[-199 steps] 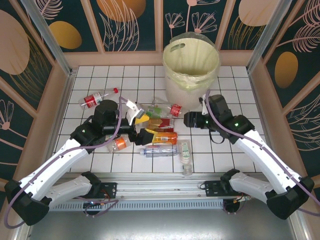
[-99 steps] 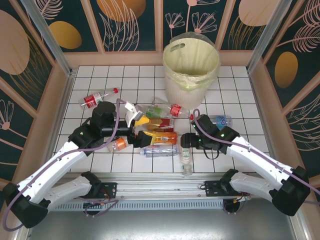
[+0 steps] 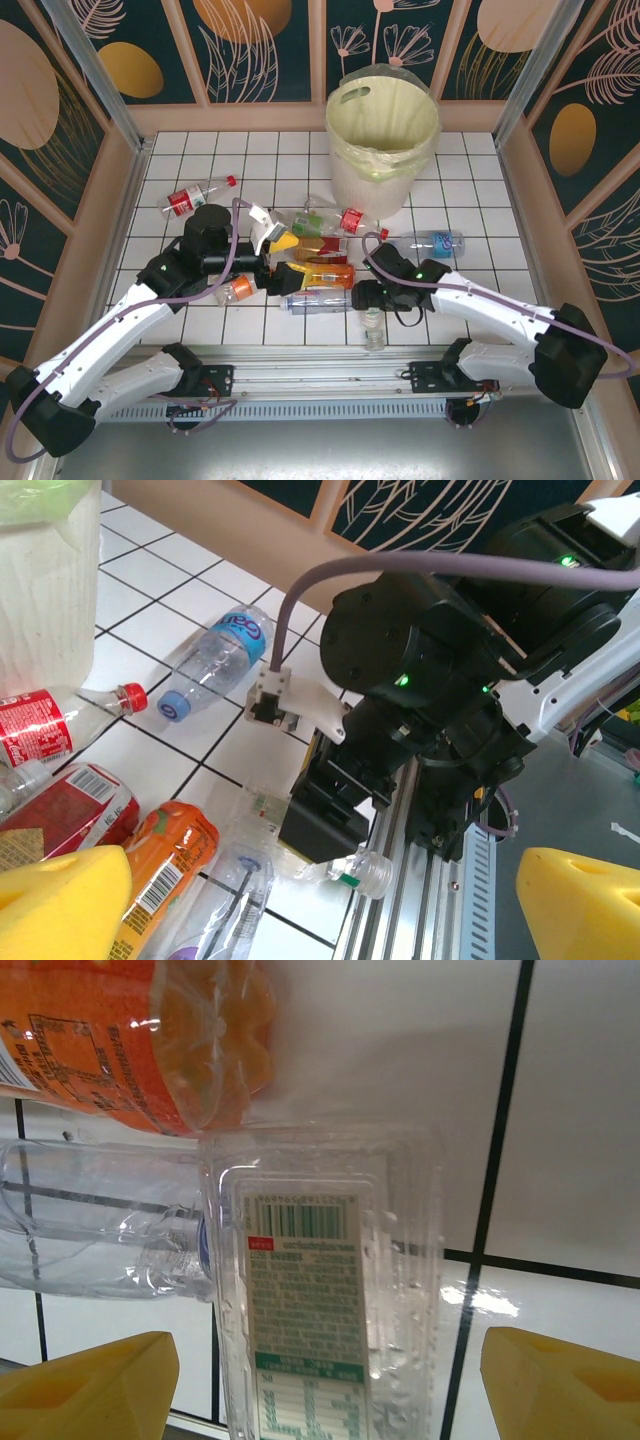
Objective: Put the plastic bottles in the bin
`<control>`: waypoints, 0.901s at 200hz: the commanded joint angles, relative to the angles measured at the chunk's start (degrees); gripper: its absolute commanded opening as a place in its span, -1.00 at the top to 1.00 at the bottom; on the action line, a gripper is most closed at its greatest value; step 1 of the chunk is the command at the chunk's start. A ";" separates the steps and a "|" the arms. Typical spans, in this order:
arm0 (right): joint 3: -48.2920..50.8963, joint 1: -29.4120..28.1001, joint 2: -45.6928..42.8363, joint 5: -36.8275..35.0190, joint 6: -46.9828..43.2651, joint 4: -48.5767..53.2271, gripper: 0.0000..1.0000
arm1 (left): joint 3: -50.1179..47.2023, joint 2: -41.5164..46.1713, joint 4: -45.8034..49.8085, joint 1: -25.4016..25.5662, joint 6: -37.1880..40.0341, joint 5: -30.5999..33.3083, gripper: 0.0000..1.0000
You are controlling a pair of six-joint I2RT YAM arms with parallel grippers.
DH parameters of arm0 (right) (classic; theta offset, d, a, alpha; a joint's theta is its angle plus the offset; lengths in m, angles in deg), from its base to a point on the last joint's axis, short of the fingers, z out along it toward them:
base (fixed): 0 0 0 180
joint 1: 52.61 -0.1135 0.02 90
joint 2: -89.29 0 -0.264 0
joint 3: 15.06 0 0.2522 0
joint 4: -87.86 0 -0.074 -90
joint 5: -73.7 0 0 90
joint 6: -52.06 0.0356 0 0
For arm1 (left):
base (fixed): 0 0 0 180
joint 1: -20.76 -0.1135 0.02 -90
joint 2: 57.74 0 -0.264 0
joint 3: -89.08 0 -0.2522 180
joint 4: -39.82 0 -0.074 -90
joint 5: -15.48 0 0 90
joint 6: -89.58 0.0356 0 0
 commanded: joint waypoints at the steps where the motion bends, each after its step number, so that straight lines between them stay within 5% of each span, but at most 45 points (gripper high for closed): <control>1: 1.40 -0.73 0.88 -1.05 1.56 -3.07 -0.60 | -0.44 0.78 -1.91 0.19 -0.49 -0.24 -0.97; 141: 1.85 -0.64 10.40 -7.24 0.43 -6.23 -0.49 | -0.44 -0.15 -2.17 0.18 -0.41 -0.15 -0.97; 180: 1.58 -0.71 10.97 -7.80 -0.35 -6.62 -0.33 | -0.70 -0.37 -2.52 0.19 -0.65 -0.06 -0.97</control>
